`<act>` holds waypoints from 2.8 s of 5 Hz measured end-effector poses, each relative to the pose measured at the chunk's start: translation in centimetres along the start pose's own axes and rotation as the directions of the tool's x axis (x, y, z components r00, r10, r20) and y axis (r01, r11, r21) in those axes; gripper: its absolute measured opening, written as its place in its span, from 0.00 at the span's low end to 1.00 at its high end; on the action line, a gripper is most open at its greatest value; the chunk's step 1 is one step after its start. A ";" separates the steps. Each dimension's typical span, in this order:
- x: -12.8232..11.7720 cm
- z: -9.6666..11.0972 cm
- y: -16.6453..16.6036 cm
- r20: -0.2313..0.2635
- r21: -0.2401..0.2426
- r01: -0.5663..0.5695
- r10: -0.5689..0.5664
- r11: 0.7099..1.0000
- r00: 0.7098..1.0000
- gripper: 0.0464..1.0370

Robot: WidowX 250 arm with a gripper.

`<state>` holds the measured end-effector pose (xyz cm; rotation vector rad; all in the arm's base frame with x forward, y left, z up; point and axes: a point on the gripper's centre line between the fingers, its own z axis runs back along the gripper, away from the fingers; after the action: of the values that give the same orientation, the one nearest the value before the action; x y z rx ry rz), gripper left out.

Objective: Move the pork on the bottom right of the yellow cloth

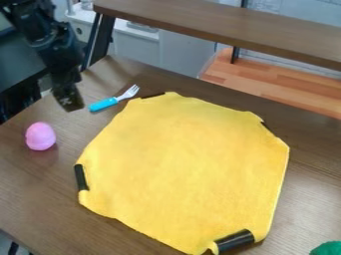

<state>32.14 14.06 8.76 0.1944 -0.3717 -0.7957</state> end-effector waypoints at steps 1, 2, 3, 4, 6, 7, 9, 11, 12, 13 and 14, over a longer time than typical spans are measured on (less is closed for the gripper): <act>0.7 -2.2 2.2 -0.050 -0.001 -0.051 0.051 0.999 0.997 0.96; 0.7 -4.5 4.3 -0.118 0.055 -0.230 0.235 0.972 0.965 0.96; 0.6 -6.1 6.2 -0.138 0.113 -0.418 0.431 0.901 0.892 0.96; 0.1 -7.6 6.6 -0.153 0.138 -0.498 0.516 0.856 0.843 0.96; -0.1 -9.7 7.0 -0.133 0.159 -0.551 0.570 0.819 0.811 0.96; 0.9 -10.3 7.2 -0.023 0.106 -0.530 0.535 0.841 0.844 0.92; -0.5 -11.2 6.9 0.079 0.073 -0.569 0.564 0.819 0.822 0.32; -1.1 -10.9 5.6 0.067 0.076 -0.552 0.548 0.831 0.834 0.17; -1.9 -10.1 5.5 0.075 0.053 -0.562 0.558 0.825 0.826 0.17; -1.0 -5.3 6.8 0.186 0.045 -0.547 0.531 0.836 0.826 0.17; 0.0 -2.2 5.0 0.240 0.006 -0.518 0.501 0.855 0.831 0.17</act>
<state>36.32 17.55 8.33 0.0604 -0.6418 -0.2699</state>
